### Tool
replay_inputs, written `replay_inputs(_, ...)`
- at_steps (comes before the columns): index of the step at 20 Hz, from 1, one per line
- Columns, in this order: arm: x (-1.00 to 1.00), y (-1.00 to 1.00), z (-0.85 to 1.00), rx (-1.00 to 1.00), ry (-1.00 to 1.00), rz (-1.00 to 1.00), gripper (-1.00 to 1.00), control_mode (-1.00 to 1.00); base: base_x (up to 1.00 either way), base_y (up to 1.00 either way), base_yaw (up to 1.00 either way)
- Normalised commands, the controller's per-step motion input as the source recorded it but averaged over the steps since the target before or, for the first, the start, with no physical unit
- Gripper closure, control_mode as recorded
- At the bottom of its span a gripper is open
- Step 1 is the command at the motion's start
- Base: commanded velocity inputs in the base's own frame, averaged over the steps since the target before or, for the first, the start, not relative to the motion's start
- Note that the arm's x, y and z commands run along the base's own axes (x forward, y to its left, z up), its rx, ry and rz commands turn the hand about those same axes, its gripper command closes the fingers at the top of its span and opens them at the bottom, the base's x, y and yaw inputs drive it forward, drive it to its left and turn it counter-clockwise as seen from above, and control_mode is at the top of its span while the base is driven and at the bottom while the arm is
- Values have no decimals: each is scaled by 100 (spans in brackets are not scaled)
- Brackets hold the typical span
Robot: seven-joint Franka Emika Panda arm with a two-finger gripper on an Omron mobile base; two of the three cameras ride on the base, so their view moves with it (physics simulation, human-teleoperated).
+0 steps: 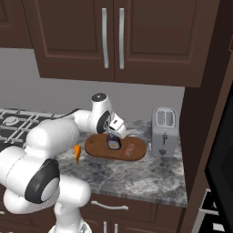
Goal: Retrieve the reheated potato from the microwave, then place the potato, cheese, and condiment on the cutting board.
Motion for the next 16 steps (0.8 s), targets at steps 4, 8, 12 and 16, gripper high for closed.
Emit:
replay_inputs(4,10,0,-18,-3,0,0,100,-100,0,0,0)
replay_inputs(8,8,0,-13,0,0,1,100,-100,0,0,0)
replay_inputs(12,2,0,-23,0,0,2,100,-100,0,0,0)
replay_inputs(16,0,0,-29,0,0,2,-100,-100,0,0,0)
